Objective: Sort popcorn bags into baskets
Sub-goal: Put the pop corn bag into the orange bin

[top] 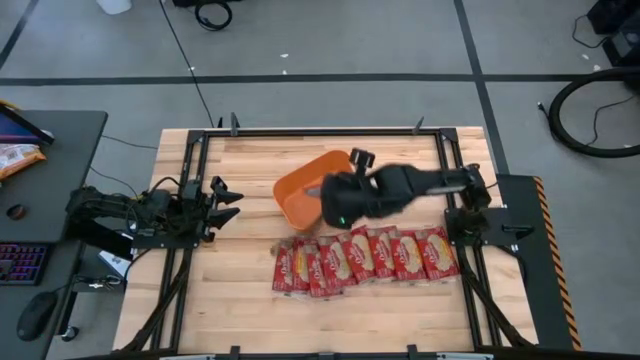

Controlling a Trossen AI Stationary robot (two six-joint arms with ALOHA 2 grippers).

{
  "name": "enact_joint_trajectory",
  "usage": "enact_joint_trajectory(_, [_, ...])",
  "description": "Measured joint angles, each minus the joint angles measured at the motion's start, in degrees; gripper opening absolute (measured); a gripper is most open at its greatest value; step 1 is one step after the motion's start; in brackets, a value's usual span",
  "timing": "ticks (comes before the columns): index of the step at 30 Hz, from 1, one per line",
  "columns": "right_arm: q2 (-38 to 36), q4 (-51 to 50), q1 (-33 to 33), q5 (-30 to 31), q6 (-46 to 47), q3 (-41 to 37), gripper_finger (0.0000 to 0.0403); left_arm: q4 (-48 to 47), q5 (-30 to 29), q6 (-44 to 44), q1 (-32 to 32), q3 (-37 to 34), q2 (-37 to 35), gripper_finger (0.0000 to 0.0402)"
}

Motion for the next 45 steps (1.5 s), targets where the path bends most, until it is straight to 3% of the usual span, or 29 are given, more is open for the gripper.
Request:
enact_joint_trajectory(8, [0.4,-0.9,-12.0,-13.3,1.0,-3.1,0.0004,-0.6,0.0,-0.1,0.0,0.0,0.0,0.0205])
enact_joint_trajectory(15, [0.4,-0.5,-21.7,-21.3,-0.4,-8.2,0.0004,-0.8,0.0,-0.1,0.0,0.0,0.0,0.0205])
enact_joint_trajectory(20, [0.3,3.8,-26.1,-29.2,-0.1,-13.1,0.0004,-0.8,0.0,0.0,0.0,0.0,0.0,0.0205])
enact_joint_trajectory(32, [0.3,22.5,-28.0,-41.5,-3.7,-25.9,0.0019,-0.8,0.0,0.0,0.0,0.0,0.0,0.0205])
enact_joint_trajectory(38, [0.4,35.2,-26.9,-44.5,-11.5,-29.8,0.0033,-0.9,0.0,-0.1,0.0,0.0,0.0,0.0205])
enact_joint_trajectory(45, [0.4,32.6,-25.2,-46.9,-13.9,-29.8,0.0099,-1.7,0.0,-0.1,0.0,0.0,0.0,0.0205])
